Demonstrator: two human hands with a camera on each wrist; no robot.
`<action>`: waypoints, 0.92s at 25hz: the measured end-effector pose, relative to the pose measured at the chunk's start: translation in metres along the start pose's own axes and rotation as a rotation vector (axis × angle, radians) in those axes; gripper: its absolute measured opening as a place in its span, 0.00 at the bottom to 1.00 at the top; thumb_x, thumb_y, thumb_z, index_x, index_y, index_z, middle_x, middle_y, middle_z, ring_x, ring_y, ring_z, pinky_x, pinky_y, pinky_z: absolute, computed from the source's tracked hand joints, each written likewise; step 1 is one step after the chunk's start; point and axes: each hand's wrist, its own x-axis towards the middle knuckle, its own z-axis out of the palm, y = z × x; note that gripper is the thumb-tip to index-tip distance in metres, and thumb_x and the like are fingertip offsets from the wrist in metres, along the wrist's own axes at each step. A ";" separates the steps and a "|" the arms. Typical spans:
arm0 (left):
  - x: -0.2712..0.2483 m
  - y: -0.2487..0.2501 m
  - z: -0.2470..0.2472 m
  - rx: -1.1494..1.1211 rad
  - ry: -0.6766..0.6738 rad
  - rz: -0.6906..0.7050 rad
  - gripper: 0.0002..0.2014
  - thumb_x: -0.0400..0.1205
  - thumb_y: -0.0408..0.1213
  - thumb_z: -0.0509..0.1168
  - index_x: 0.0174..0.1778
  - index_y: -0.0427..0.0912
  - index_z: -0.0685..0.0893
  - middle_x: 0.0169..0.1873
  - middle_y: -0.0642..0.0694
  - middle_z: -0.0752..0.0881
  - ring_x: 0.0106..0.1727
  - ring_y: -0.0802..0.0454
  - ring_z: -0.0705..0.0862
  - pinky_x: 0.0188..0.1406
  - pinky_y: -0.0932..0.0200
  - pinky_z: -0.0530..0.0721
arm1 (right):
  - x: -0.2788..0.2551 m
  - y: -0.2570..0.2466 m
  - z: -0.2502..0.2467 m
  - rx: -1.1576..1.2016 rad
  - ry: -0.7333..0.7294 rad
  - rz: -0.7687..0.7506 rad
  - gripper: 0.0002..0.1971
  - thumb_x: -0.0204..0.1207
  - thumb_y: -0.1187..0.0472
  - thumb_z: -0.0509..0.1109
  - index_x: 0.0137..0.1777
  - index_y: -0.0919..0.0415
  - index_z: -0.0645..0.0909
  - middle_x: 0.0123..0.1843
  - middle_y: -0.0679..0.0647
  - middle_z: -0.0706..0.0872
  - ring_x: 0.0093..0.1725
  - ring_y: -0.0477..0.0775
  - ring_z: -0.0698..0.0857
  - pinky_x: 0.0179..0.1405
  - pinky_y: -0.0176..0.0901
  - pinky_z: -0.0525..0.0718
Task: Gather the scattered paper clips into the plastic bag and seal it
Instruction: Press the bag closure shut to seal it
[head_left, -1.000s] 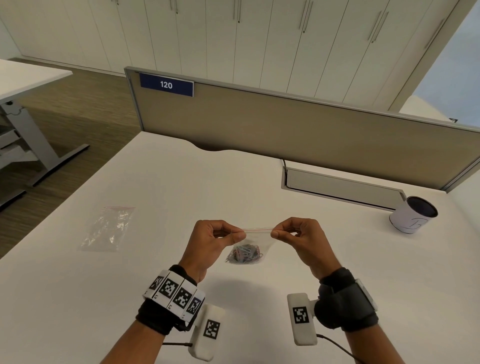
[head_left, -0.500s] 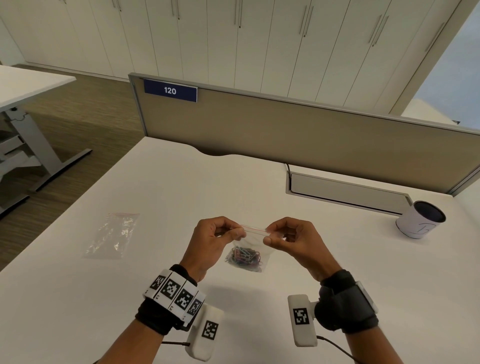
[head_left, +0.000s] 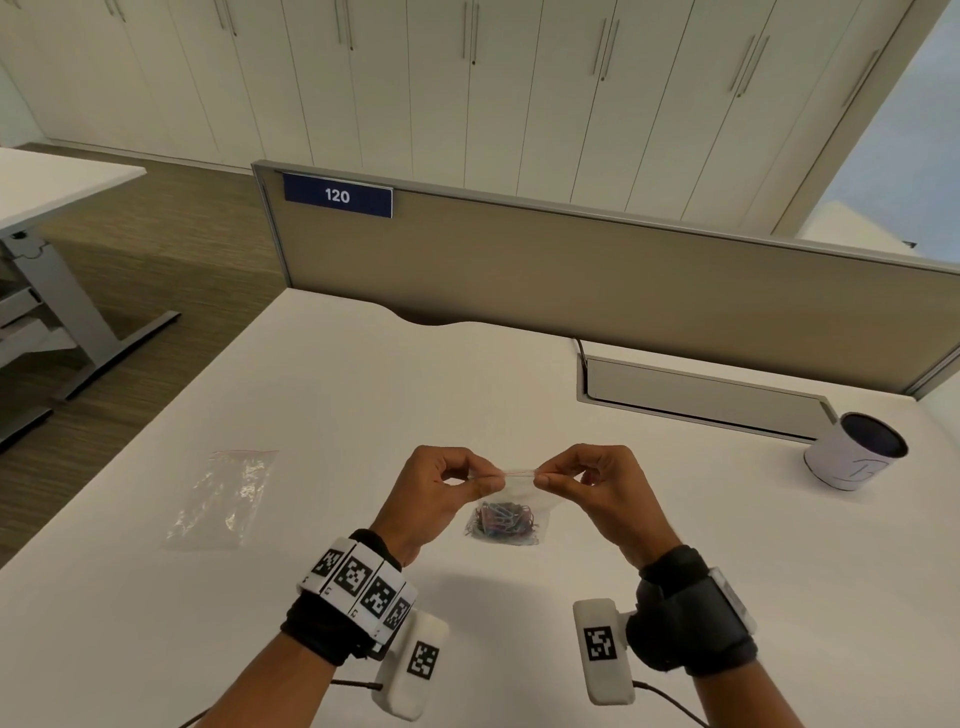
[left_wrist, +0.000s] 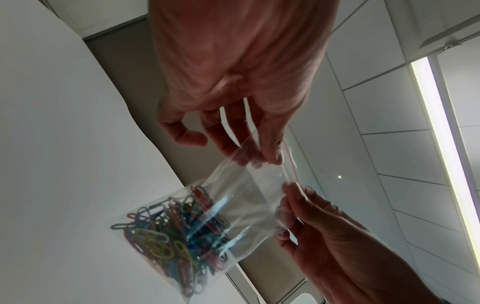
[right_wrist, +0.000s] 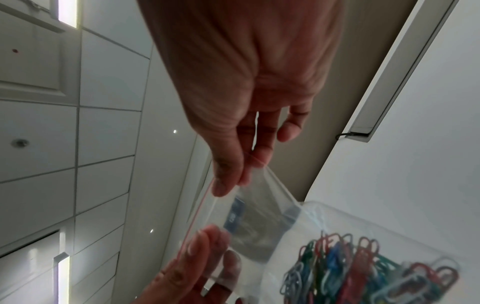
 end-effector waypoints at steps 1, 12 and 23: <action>0.005 0.000 -0.002 0.007 -0.026 -0.008 0.03 0.72 0.35 0.75 0.39 0.41 0.92 0.39 0.45 0.93 0.46 0.52 0.88 0.52 0.59 0.83 | 0.003 0.002 -0.002 0.038 0.010 0.014 0.05 0.65 0.60 0.81 0.38 0.60 0.91 0.37 0.54 0.93 0.35 0.44 0.86 0.36 0.31 0.82; 0.090 -0.007 -0.007 0.166 -0.018 0.023 0.06 0.70 0.36 0.77 0.39 0.38 0.92 0.39 0.41 0.93 0.44 0.49 0.91 0.53 0.54 0.88 | 0.066 0.036 -0.019 0.103 0.014 0.053 0.05 0.68 0.66 0.78 0.43 0.64 0.91 0.41 0.57 0.94 0.42 0.50 0.92 0.46 0.36 0.89; 0.263 -0.034 0.012 0.323 -0.137 -0.127 0.02 0.74 0.28 0.72 0.40 0.33 0.87 0.36 0.38 0.89 0.33 0.54 0.86 0.24 0.79 0.76 | 0.210 0.111 -0.046 0.087 -0.062 0.250 0.06 0.78 0.69 0.69 0.51 0.69 0.85 0.42 0.60 0.90 0.39 0.51 0.91 0.45 0.43 0.91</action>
